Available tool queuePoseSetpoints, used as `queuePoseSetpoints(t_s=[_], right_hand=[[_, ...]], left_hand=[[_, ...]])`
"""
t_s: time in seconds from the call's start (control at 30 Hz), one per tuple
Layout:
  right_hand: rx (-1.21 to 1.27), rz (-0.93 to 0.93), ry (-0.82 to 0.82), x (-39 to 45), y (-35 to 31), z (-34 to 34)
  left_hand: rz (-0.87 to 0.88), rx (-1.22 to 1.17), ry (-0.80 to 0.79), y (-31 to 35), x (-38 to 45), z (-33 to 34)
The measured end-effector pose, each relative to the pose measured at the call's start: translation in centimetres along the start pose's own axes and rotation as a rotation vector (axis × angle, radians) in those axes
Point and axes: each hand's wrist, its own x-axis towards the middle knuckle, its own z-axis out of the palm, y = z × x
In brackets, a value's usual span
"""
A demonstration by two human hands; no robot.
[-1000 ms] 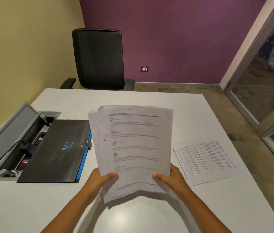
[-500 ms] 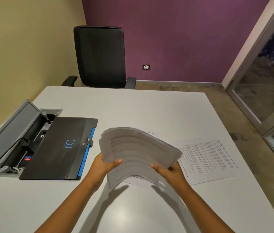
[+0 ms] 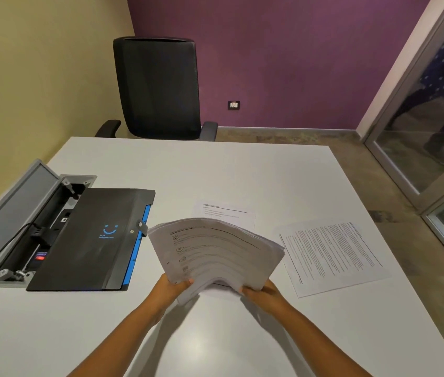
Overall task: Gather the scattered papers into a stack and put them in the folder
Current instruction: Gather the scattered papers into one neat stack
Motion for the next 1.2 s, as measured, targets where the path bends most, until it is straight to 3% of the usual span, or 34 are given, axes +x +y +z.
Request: queuePoseSetpoints(t_s=[0.07,0.27,0.4,0.47,0.6,0.7,0.9,1.07,1.2], right_hand=[[0.010,0.068,0.061,0.6,0.0,0.3],[0.005,-0.125,0.022,0.7,-1.3,0.4],[0.106,-0.089,-0.031,0.5,-0.3,1.4],[-0.050,-0.099,-0.068,0.3,0.6,2.3],[-0.667,-0.155,-0.176,0.4,2.8,4.1],[-0.922,-0.190,-0.076,0.4,4.2,4.1],[-1.088,-0.044,0.215,-0.2,5.2,0.7],[-1.060,0.050,0.384,-1.8,6.2,-2.7],[-0.944,0.153,0.415,-2.4,7.6,-3.9]], left_hand=[[-0.009,0.016,0.070,-0.2,0.2,0.1],[-0.001,-0.062,0.295,-0.3,0.7,-0.9],[-0.051,-0.128,0.457,-1.5,0.4,-3.8],[-0.074,-0.134,0.495,-2.3,0.2,-5.5],[-0.135,-0.108,0.512,-4.0,-0.5,-7.4],[-0.182,-0.114,0.490,-4.8,-1.0,-7.4],[-0.289,-0.084,0.414,-6.2,-1.4,-6.4],[-0.348,-0.129,0.329,-7.6,-2.2,-6.3],[-0.242,0.066,0.390,-7.1,-1.1,-5.8]])
